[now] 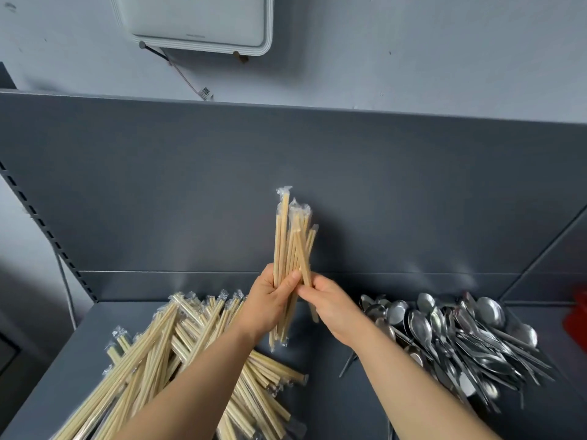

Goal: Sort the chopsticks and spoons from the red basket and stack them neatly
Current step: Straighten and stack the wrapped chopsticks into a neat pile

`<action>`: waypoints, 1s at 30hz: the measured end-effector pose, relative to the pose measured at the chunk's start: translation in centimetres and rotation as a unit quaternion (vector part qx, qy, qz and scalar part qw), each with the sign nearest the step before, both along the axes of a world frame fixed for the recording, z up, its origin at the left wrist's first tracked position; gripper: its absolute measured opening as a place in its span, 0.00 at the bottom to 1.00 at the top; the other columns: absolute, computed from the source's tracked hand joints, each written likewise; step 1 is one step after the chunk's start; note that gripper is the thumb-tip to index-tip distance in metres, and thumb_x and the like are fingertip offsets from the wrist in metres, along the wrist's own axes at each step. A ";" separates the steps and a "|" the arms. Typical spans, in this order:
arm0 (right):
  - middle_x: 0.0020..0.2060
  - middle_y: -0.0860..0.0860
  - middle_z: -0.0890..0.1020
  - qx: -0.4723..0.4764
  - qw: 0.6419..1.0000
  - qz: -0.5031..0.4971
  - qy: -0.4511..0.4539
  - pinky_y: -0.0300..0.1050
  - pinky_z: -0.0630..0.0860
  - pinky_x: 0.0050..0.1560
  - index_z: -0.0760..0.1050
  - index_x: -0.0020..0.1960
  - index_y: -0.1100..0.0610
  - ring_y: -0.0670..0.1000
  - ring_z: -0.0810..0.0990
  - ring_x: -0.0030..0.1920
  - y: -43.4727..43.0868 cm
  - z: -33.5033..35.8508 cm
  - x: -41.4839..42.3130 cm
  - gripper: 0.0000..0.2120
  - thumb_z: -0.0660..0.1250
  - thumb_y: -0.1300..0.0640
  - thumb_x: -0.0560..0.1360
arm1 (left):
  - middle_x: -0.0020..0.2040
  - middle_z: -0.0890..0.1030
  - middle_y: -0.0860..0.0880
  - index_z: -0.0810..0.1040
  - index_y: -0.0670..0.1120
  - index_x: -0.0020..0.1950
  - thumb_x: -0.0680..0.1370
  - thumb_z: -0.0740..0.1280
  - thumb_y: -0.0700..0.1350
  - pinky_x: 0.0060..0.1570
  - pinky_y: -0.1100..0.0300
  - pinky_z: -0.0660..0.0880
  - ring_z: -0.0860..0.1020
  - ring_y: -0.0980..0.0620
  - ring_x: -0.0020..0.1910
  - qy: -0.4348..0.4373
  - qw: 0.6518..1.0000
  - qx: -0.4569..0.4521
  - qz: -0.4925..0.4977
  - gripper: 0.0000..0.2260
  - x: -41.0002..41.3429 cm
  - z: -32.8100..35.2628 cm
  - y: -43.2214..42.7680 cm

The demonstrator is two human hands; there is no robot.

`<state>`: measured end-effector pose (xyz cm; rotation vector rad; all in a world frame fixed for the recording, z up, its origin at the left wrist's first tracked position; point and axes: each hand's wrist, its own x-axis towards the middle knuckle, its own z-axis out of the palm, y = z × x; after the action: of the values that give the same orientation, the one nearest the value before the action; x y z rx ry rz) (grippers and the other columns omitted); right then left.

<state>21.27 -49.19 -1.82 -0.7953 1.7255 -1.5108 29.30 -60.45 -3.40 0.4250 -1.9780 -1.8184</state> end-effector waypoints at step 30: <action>0.58 0.45 0.82 0.023 0.997 0.075 0.025 0.43 0.71 0.67 0.76 0.63 0.47 0.41 0.78 0.61 -2.2 -0.4 0.2 0.14 0.62 0.56 0.80 | 0.51 0.84 0.41 0.80 0.40 0.56 0.73 0.70 0.50 0.51 0.57 0.79 0.82 0.47 0.51 0.005 0.999 0.028 0.032 0.18 1.4 1.9 -1.4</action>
<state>21.50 -51.42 -2.20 -0.9237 1.6909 -1.3563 30.72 -61.90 -1.51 0.4892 -1.8889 -1.8367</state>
